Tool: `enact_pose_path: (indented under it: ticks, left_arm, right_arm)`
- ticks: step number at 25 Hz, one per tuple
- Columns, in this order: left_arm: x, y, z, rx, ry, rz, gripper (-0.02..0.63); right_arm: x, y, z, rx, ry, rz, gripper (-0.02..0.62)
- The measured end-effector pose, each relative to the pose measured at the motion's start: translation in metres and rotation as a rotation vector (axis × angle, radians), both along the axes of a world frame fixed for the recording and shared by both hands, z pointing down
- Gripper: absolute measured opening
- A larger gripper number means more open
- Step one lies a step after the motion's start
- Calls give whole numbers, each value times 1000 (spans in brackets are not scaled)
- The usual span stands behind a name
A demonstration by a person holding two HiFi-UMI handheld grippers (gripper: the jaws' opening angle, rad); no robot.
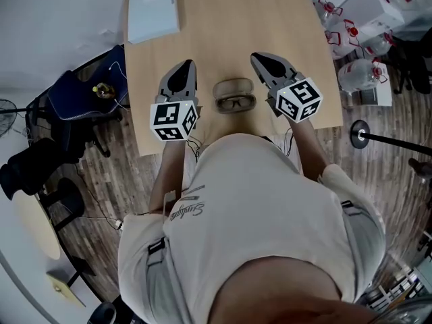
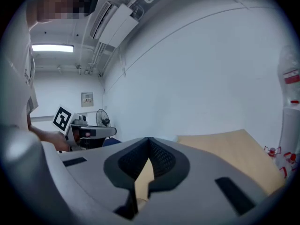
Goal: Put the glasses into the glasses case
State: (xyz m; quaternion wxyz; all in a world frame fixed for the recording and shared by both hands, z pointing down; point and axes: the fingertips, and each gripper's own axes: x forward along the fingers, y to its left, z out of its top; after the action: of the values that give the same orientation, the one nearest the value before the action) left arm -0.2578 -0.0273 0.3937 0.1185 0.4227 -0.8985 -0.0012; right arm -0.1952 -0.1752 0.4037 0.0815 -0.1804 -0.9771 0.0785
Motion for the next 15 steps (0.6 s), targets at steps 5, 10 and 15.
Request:
enact_pose_path:
  ticks: [5,10,15]
  left_arm:
    - [-10,5,-16,4,-25,-10,17]
    - [-18,5,-31,23,-51,-17,17]
    - [-22,5,-40,29,-65,-25,17]
  right_arm:
    - [-5,-3,-25,11,-50,2,-5]
    - [-10,-4,-49,31,-86,6,-5]
    - [-13,-5,-66,51,-115,3,-5]
